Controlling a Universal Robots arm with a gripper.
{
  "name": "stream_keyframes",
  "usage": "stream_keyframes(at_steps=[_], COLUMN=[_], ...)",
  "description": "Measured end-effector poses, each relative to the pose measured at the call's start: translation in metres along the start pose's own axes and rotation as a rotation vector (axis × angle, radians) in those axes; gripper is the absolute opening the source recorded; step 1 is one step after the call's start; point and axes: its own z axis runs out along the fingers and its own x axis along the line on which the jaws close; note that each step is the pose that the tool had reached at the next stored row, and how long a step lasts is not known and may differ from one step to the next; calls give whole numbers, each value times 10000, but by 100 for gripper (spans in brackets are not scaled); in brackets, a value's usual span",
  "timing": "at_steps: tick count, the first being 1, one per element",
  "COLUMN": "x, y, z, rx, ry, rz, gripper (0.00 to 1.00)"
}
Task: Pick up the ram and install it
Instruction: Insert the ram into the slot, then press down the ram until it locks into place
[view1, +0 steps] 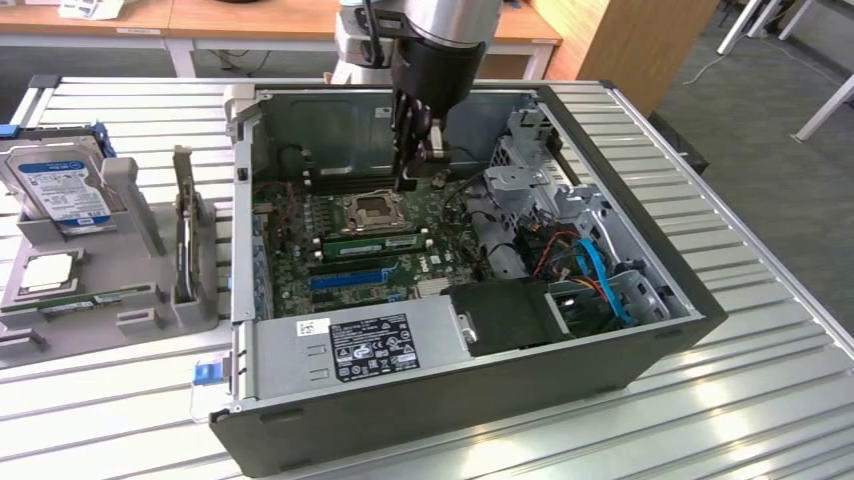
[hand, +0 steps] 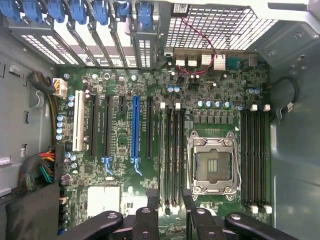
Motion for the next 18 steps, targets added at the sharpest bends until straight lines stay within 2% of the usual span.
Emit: stream_keyframes(at_steps=[3, 5, 10, 18], x=[-1, -2, -4, -4], y=[5, 6, 10, 10], z=[-16, -38, -74, -76], rx=[161, 211, 220, 221], ry=[-3, -4, -5, -3], rz=[-6, -10, -9, -9], gripper=[31, 31, 31, 31])
